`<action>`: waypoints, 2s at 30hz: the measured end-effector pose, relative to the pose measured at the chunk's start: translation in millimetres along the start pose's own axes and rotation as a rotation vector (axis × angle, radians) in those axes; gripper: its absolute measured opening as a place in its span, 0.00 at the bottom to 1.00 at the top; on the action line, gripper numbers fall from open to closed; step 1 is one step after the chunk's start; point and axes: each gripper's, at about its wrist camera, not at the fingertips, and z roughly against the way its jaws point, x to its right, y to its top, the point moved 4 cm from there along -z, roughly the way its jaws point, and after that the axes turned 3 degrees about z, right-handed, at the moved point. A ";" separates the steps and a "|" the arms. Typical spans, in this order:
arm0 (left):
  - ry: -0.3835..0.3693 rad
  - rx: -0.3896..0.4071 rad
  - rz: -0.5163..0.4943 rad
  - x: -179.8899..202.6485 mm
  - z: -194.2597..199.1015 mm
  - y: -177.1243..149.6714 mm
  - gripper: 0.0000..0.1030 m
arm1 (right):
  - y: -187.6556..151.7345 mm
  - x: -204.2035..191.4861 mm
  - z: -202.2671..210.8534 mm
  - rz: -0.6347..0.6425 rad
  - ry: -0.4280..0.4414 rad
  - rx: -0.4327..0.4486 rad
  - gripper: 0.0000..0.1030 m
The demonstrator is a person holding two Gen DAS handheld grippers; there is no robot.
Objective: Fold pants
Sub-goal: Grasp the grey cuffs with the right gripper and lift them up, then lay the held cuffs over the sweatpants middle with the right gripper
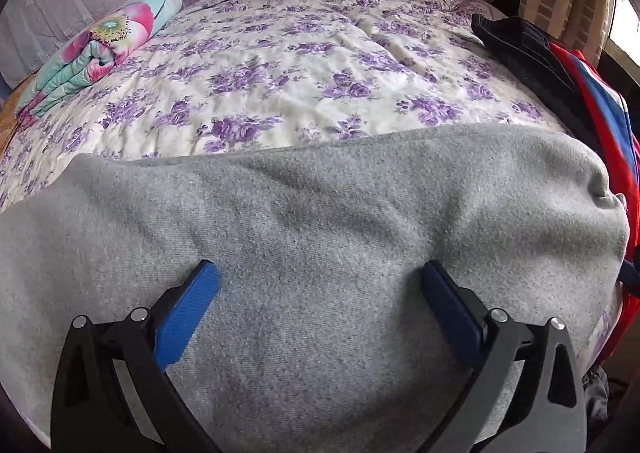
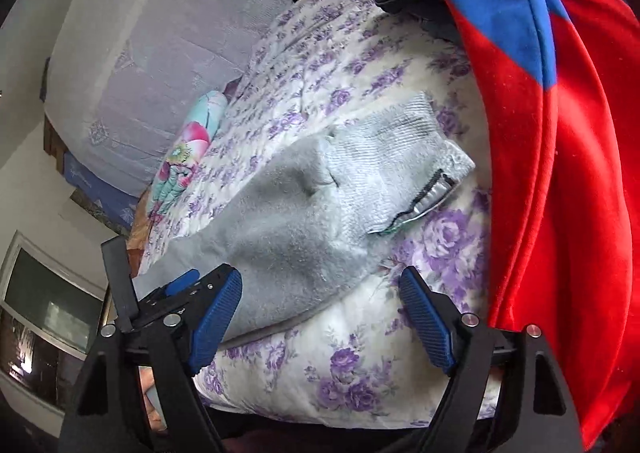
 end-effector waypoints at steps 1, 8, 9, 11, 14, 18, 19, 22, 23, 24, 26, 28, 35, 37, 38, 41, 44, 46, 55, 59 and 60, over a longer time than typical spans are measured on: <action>0.001 0.002 0.001 0.1 -0.3 0.2 0.96 | 4.3 2.8 -5.0 -0.022 -0.002 -0.006 0.79; -0.001 0.004 0.000 -0.2 -2.1 1.4 0.96 | 39.8 11.3 -26.7 -0.073 0.013 0.102 0.56; -0.001 0.004 0.000 -0.4 -2.2 1.3 0.96 | 39.3 8.1 -24.3 -0.050 0.042 0.117 0.39; 0.000 0.006 -0.001 0.0 -2.0 1.0 0.96 | 37.5 -2.6 -17.8 0.022 0.024 0.142 0.28; 0.007 0.005 0.000 0.4 -1.7 1.6 0.96 | 38.9 -34.5 -3.3 0.165 -0.062 0.207 0.27; -0.002 -0.002 0.018 -6.6 9.4 1.7 0.96 | 45.6 -97.7 8.3 0.380 -0.153 0.274 0.27; 0.002 0.008 0.025 -12.1 17.1 0.6 0.96 | 47.6 -113.6 8.7 0.423 -0.159 0.282 0.27; 0.026 0.089 0.076 -45.8 55.6 -6.1 0.96 | 49.8 -168.3 2.2 0.562 -0.172 0.293 0.27; 0.048 0.117 0.105 -62.1 68.7 -9.9 0.96 | 47.8 -188.6 -2.1 0.618 -0.179 0.297 0.27; 0.079 0.145 0.141 -81.9 82.8 -15.2 0.96 | 43.2 -209.3 -9.2 0.687 -0.198 0.300 0.27; 0.141 0.188 0.220 -124.8 107.9 -28.7 0.96 | 28.0 -248.7 -27.8 0.823 -0.237 0.305 0.28; 0.185 0.210 0.313 -166.9 128.6 -43.6 0.96 | 1.3 -284.3 -54.3 0.967 -0.263 0.288 0.30; 0.316 0.259 0.511 -254.3 172.7 -90.7 0.96 | -117.1 -323.5 -183.6 1.345 -0.370 0.029 0.38; 0.314 0.245 0.530 -262.4 171.9 -98.6 0.96 | -135.7 -323.5 -190.8 1.411 -0.414 0.078 0.41; 0.310 0.238 0.533 -264.1 170.0 -101.1 0.96 | -135.9 -324.9 -186.6 1.408 -0.408 0.086 0.46; 0.292 0.220 0.529 -261.4 162.2 -104.5 0.96 | -121.5 -330.2 -163.3 1.309 -0.263 0.032 0.70; 0.256 0.213 0.522 -254.9 154.5 -100.7 0.96 | -112.4 -338.6 -125.0 1.240 -0.078 0.017 0.70; 0.242 0.215 0.513 -249.8 151.9 -98.4 0.96 | -96.3 -335.7 -92.9 1.175 0.020 0.033 0.69; 0.177 0.177 0.483 -229.6 138.3 -94.3 0.96 | -102.0 -301.5 -85.3 1.411 -0.037 -0.042 0.60; 0.173 0.173 0.487 -227.5 138.2 -96.7 0.96 | -89.5 -306.6 -101.7 1.350 -0.037 -0.081 0.50; 0.177 0.174 0.486 -227.4 139.5 -97.9 0.96 | -83.2 -306.3 -106.4 1.332 -0.048 -0.097 0.50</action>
